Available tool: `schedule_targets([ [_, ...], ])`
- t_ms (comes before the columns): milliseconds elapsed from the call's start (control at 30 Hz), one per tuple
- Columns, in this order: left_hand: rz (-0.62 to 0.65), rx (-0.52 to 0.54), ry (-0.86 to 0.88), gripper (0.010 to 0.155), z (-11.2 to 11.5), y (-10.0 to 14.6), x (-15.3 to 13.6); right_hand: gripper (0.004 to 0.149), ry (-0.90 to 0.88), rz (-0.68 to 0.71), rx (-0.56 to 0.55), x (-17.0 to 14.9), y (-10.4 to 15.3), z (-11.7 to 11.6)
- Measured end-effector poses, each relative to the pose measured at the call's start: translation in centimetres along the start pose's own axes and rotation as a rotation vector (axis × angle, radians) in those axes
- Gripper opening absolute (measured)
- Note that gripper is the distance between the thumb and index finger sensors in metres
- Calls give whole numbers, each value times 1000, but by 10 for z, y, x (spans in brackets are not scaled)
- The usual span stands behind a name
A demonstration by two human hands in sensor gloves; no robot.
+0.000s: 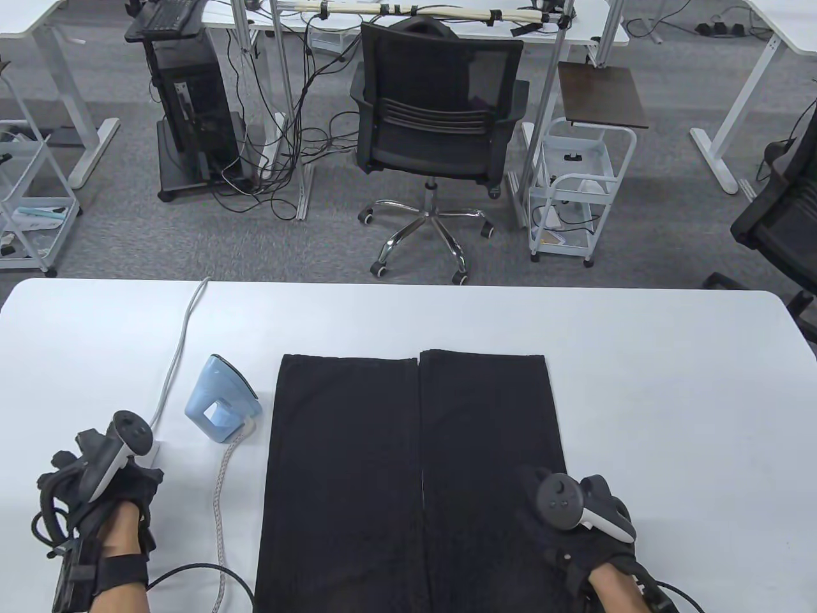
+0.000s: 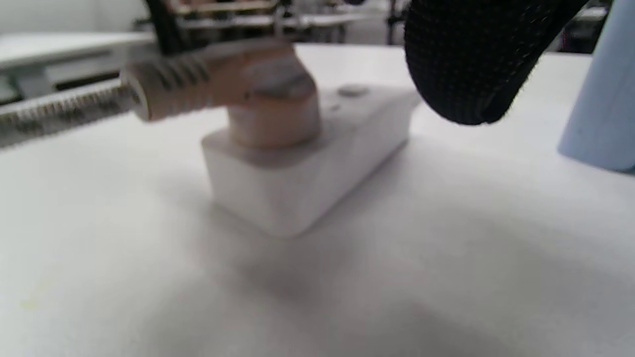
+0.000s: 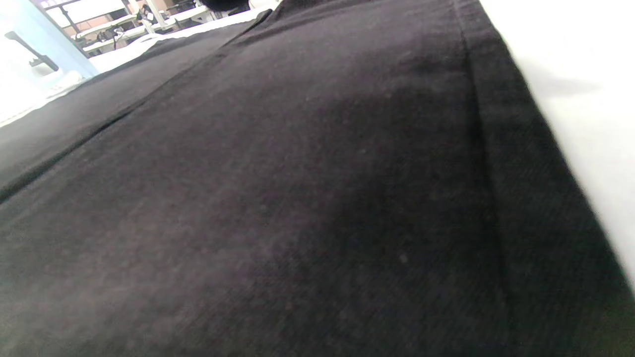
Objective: Iron trousers with electric iron on table
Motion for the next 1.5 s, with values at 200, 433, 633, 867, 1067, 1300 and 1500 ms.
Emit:
schedule_targets([
  [200,-3,-78,2,93,20,-14,-3,71,-4,8,32,2,-3,-6],
  [433,7,-92,38,89,23,-19,-6,72,-13,1,62,0,-6,-11],
  [633,1,-63,15,84,20,-20,-4,72,-27,-7,79,-2,-8,-14],
  [867,17,-20,11,79,11,-13,-7,72,-37,-36,24,-10,-5,-9],
  [1067,198,286,22,79,-57,32,25,72,-6,-73,-77,-15,4,15],
  [1300,541,579,68,79,-122,113,125,73,26,24,-281,36,9,71],
  [1500,811,579,138,78,-87,157,245,73,-12,117,-433,96,-5,88],
])
Point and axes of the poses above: the tracker on the back of each hand, its own x axis roughly to the thumb side, its own y axis roughly from the fingertips to the wrist, z = x × y, the point moved 4 cm from there along -y, roughly from the wrist to the fingertips, and after that the axes turned 13 degrees about z, right-handed, at the moved point
